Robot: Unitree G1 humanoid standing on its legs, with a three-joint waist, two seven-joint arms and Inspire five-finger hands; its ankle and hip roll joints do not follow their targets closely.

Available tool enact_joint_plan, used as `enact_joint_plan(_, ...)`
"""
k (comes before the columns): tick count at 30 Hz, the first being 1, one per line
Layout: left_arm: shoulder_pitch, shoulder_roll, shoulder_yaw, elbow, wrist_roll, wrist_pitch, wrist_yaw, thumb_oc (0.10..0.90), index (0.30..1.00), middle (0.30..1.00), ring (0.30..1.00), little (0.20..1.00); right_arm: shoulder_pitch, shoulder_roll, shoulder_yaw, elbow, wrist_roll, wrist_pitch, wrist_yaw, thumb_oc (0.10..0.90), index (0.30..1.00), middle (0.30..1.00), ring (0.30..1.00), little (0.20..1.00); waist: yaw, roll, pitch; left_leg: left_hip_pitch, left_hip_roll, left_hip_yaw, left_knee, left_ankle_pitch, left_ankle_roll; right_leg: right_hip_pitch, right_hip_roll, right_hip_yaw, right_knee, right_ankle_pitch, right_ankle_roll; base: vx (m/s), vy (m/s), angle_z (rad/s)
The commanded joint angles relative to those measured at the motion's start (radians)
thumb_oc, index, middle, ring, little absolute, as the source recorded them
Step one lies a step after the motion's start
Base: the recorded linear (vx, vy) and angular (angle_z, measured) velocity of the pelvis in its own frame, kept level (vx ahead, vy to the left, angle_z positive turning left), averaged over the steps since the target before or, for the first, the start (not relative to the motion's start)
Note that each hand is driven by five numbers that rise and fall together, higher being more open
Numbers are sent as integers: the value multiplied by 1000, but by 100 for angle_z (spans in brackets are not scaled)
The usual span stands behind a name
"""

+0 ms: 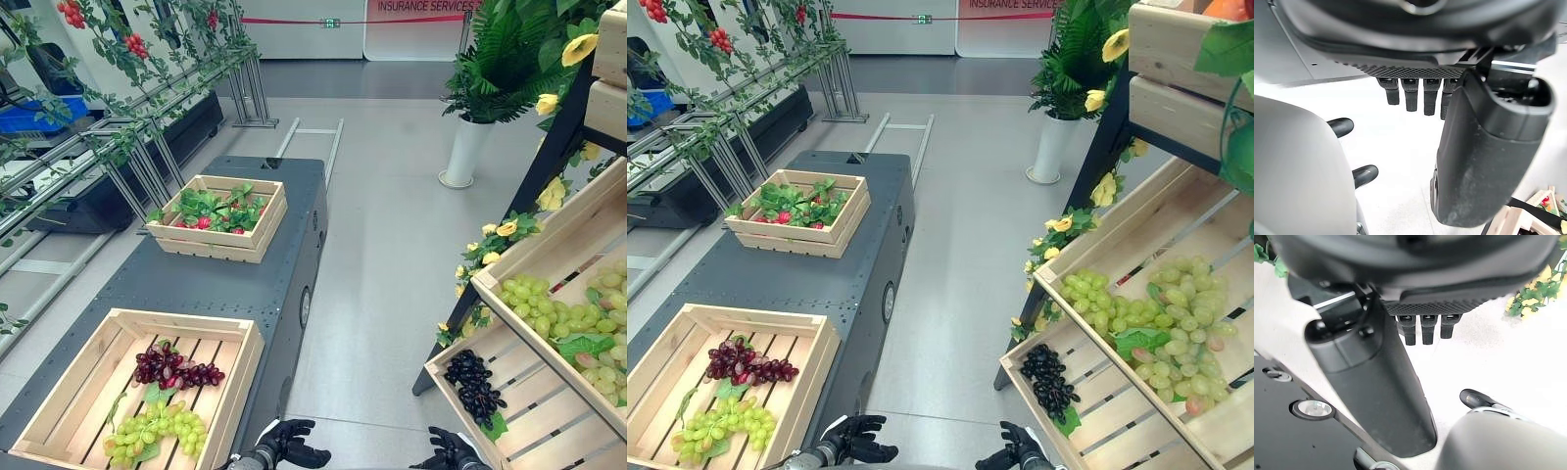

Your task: Pick up the fruits from the basket on one side to the basket on the other side

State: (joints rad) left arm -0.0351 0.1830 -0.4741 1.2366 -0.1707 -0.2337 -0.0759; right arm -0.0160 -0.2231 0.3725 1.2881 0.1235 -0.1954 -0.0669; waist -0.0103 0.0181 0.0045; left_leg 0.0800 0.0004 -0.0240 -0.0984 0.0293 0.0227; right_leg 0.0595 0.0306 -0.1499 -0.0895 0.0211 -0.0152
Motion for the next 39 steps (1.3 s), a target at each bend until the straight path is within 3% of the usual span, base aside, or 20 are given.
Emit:
enact_joint_plan(1, -26, -26, -29, 34, 7, -62, -2, 800, 900, 900, 900, 900, -49, 31, 43, 11, -27, -50, -36, 800, 900, 900, 900, 900, 23, -37, -5, -10, -73, 60, 11, -57, 53, -5, -25, 50, 2, 26, 51, 0, 0, 0)
enact_joint_plan(8, -27, -23, -28, 42, 10, -4, -9, 800, 900, 900, 900, 900, -53, 32, 60, 2, -22, -37, -25, 800, 900, 900, 900, 900, 24, -35, 1, -9, -73, 58, 11, -59, 54, -5, -27, 48, 2, 23, 52, 0, 0, 0)
enact_joint_plan(11, -32, -27, -32, 57, 29, 62, 34, 800, 900, 900, 900, 900, -57, 38, 64, 0, -13, -30, -22, 800, 900, 900, 900, 900, 25, -34, 4, -8, -73, 59, 11, -60, 55, -4, -30, 44, 2, 24, 53, 0, 0, 0)
enact_joint_plan(15, -31, -33, -23, 69, 48, 90, 57, 800, 900, 900, 900, 900, -55, 41, 63, 3, -3, -33, -22, 800, 900, 900, 900, 900, 24, -34, 6, -5, -73, 59, 11, -61, 56, -1, -30, 43, 2, 21, 52, 0, 0, 0)
enact_joint_plan(18, -28, -37, -24, 84, 76, 174, 60, 800, 900, 900, 900, 900, -49, 48, 61, 4, -4, -37, -21, 800, 900, 900, 900, 900, 22, -34, 4, -3, -75, 57, 11, -61, 55, 0, -31, 45, 2, 22, 54, 0, 0, 0)
enact_joint_plan(19, -27, -37, -25, 85, 74, 176, 56, 800, 900, 900, 900, 900, -48, 48, 62, 4, -4, -37, -21, 800, 900, 900, 900, 900, 21, -34, 4, -3, -75, 57, 11, -61, 55, 0, -32, 45, 2, 22, 54, 0, 0, 0)
enact_joint_plan(27, -51, -13, -34, 46, 84, 3, 24, 800, 900, 900, 900, 900, -50, 47, 70, -13, 14, -20, -20, 800, 900, 900, 900, 900, 25, -27, 6, -14, -78, 64, 11, -56, 56, -7, -41, 35, 2, 22, 58, 0, 0, 0)
enact_joint_plan(29, -63, 8, -59, -5, 65, -125, -8, 800, 900, 900, 900, 900, -53, 40, 69, -15, 25, -11, -27, 800, 900, 900, 900, 900, 27, -16, 14, -16, -81, 62, 11, -53, 57, -6, -45, 27, 2, 21, 58, 0, 0, 0)
enact_joint_plan(33, -73, 36, -38, -108, -123, -259, -26, 800, 900, 900, 900, 900, -50, 24, 67, -35, 17, 2, -25, 800, 900, 900, 900, 900, 34, 4, 17, -16, -86, 53, 11, -49, 58, -2, -48, 18, 2, 18, 56, 6, 19, 0)
enact_joint_plan(37, -66, 84, 54, -301, -250, -343, 70, 800, 900, 900, 900, 900, -37, -7, 53, -71, 16, 16, -15, 800, 900, 900, 900, 900, 51, 14, 17, -26, -91, 40, 11, -45, 59, -8, -51, 12, 2, 18, 53, -1, 36, 6)
enact_joint_plan(39, -62, 123, 148, -406, -267, -384, 171, 800, 900, 900, 900, 900, -28, -23, 38, -83, 13, 16, -8, 800, 900, 900, 900, 900, 63, 18, 19, -33, -93, 25, 11, -39, 58, -12, -54, 6, 2, 19, 50, -17, 35, 18)
